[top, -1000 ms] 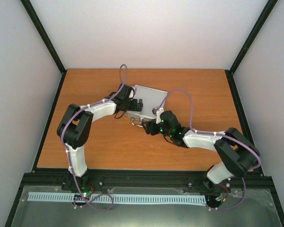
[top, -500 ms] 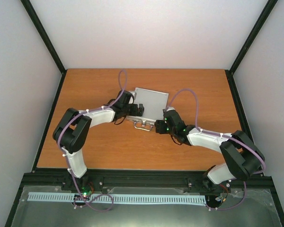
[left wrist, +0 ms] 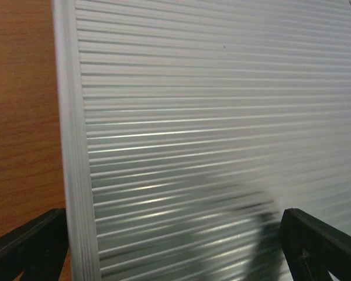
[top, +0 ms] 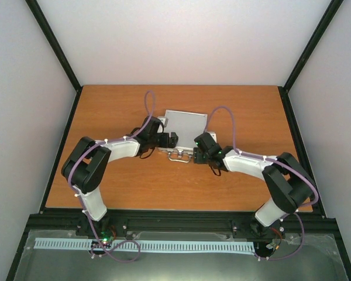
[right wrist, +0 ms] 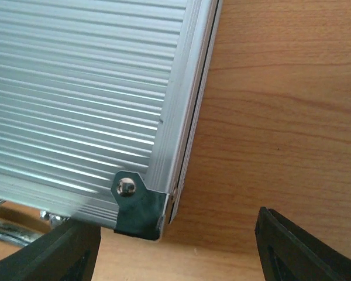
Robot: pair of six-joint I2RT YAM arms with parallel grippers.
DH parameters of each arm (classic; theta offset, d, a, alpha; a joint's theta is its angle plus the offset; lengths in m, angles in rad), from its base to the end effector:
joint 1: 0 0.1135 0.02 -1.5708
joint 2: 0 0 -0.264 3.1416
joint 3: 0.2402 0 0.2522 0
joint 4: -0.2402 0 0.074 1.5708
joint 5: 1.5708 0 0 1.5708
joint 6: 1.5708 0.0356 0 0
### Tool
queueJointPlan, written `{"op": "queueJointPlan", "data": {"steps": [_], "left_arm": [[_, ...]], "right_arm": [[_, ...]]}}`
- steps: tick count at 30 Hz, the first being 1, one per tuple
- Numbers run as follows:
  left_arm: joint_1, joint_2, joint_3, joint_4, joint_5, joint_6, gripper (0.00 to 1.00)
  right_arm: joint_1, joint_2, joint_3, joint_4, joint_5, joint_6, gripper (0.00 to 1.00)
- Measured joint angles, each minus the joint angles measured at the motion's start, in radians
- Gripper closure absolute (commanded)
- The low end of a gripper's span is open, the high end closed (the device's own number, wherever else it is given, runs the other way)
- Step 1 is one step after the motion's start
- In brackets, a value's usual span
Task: Pack up texas hold em set
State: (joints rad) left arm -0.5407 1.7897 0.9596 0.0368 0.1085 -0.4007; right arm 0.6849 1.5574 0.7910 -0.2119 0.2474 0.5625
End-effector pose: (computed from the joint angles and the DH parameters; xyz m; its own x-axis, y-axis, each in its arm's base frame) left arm 0.3098 -0.1905 0.1529 -0.7876 0.0206 -0.6158 0.2928 0.8919 -0.3447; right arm 0.2341 0.1800 0.1608 -0.8141 0.0027 -0.5807 -0.0866 0.9882 0.1260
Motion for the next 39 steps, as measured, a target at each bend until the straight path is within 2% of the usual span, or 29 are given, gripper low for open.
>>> {"op": "queueJointPlan", "data": {"steps": [8, 16, 20, 25, 31, 39], "left_arm": [[0.0, -0.032, -0.044, 0.013, 0.008, -0.02, 0.0], [0.0, -0.032, -0.051, 0.026, 0.021, -0.026, 0.0], [0.0, -0.017, -0.027, 0.006, 0.031, -0.025, 0.0], [-0.003, 0.012, 0.014, -0.011, 0.048, -0.021, 0.0], [-0.005, 0.024, 0.029, -0.016, 0.054, -0.017, 0.0], [-0.005, 0.024, 0.03, -0.016, 0.055, -0.017, 0.0]], "right_arm": [[-0.026, 0.13, 0.144, -0.058, 0.069, -0.037, 0.26], [-0.066, 0.171, 0.167, -0.03, 0.085, -0.072, 0.28], [-0.039, 0.122, 0.107, 0.0, 0.085, -0.068, 0.29], [0.069, 0.063, 0.066, 0.042, 0.027, -0.07, 0.3], [0.111, 0.127, 0.1, 0.09, -0.008, -0.068, 0.34], [0.111, 0.21, 0.129, 0.118, 0.052, -0.061, 0.38]]}}
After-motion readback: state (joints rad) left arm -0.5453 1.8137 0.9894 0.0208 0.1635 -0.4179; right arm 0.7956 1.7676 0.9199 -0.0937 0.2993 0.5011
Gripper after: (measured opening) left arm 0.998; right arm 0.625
